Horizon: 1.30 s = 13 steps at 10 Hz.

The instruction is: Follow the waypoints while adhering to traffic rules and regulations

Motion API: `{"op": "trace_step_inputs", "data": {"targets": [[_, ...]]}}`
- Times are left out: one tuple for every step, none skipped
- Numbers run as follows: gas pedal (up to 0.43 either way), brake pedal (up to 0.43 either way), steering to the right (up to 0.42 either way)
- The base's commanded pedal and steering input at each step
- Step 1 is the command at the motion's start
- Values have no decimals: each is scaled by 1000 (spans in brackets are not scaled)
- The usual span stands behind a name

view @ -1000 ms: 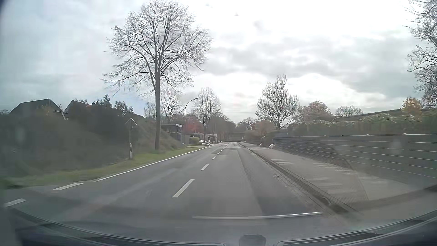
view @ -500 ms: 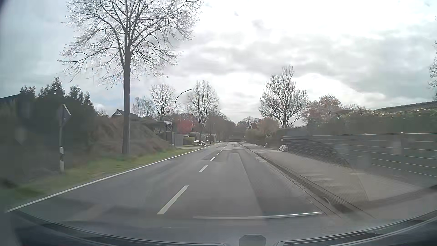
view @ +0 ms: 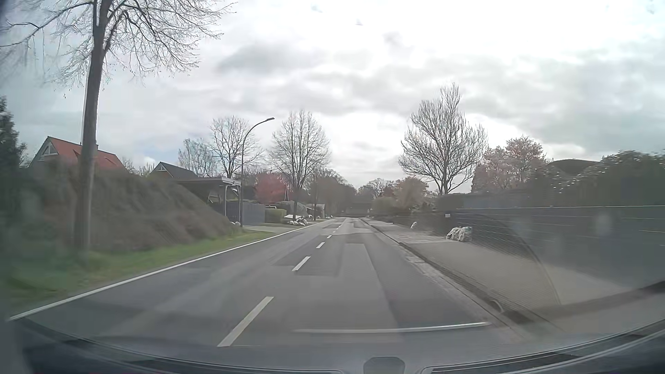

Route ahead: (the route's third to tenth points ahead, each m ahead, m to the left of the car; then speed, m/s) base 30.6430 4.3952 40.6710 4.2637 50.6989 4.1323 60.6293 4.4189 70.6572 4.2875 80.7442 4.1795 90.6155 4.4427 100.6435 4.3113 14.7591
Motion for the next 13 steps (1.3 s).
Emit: {"op": "trace_step_inputs", "data": {"targets": [[47,0,3],[47,0,3],[47,0,3],[47,0,2],[47,0,1],[47,0,1],[47,0,0],[47,0,-2],[47,0,-3],[47,0,-3],[47,0,-3],[47,0,-3],[47,0,-3]]}}
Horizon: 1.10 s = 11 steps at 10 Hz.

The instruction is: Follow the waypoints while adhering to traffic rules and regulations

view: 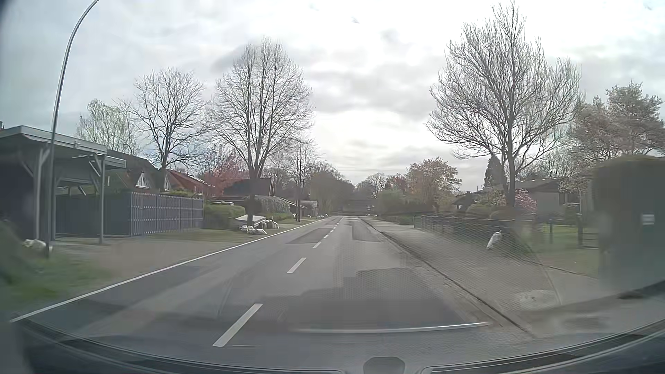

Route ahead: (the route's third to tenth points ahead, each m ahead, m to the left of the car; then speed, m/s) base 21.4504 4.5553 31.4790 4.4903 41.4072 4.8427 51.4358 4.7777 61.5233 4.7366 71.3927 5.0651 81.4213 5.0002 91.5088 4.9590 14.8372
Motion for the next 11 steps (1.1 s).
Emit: {"op": "trace_step_inputs", "data": {"targets": [[47,0,-3],[47,0,-2],[47,0,-2],[47,0,-2],[47,0,-2],[47,0,-3],[47,0,-2],[47,0,-2],[39,0,-2],[39,0,-2],[39,0,-2]]}}
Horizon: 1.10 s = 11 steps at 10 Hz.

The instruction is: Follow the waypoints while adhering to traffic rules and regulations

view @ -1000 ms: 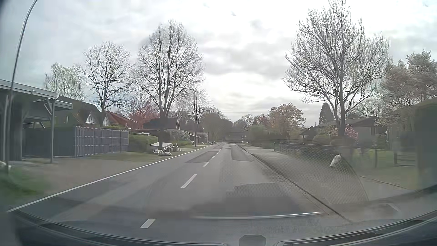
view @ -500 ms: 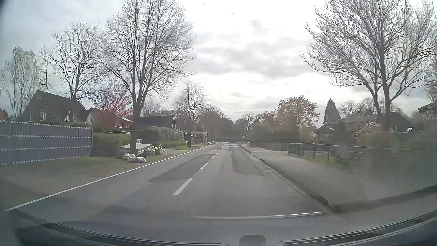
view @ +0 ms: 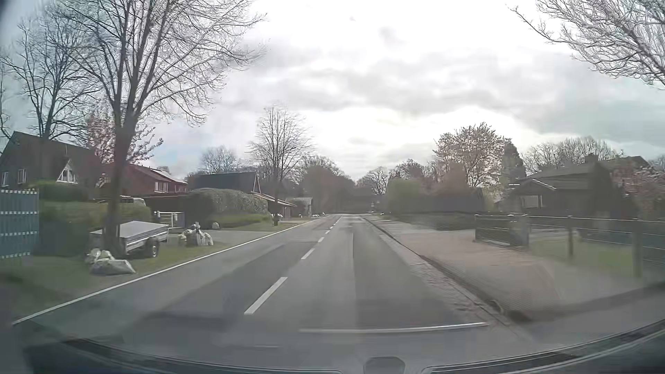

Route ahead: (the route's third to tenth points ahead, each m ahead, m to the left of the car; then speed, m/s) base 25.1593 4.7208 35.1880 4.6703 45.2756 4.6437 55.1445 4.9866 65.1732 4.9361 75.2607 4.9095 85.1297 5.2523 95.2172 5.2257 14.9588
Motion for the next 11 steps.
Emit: {"op": "trace_step_inputs", "data": {"targets": [[39,0,-2],[39,0,-2],[39,0,-2],[39,0,-2],[39,0,-2],[39,0,-2],[39,0,-2],[39,0,-2],[39,0,-2],[39,0,-2],[39,0,-2]]}}
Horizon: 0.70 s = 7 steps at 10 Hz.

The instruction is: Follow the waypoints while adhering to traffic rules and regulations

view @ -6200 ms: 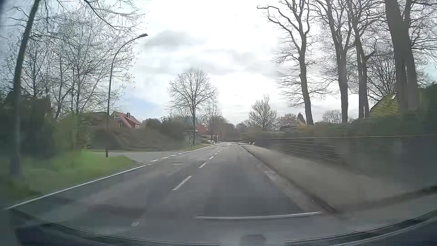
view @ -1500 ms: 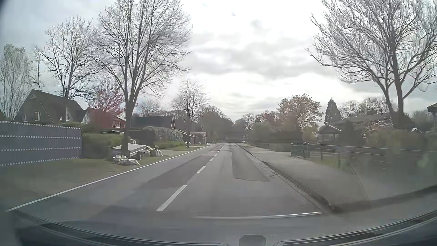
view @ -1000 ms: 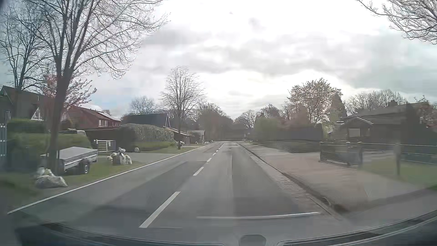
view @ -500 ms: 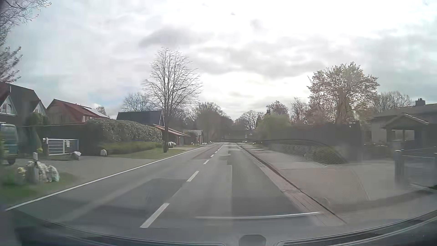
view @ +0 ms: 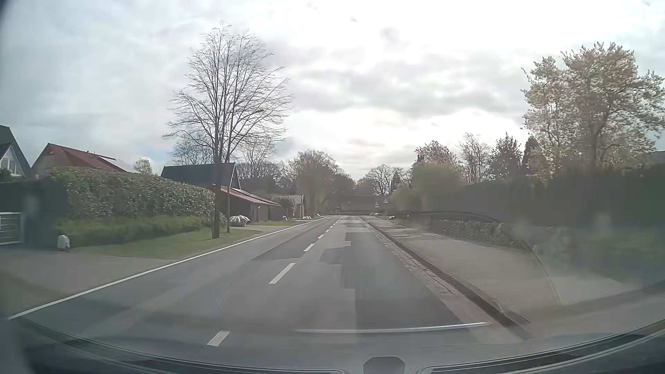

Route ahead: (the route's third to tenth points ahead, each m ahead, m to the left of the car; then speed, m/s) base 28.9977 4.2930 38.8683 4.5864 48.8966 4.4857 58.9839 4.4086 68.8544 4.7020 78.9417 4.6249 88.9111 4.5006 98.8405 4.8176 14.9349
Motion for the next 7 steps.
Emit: {"op": "trace_step_inputs", "data": {"targets": [[39,0,-2],[39,0,-2],[39,0,-3],[39,0,-3],[39,0,-3],[39,0,-3],[39,0,-3]]}}
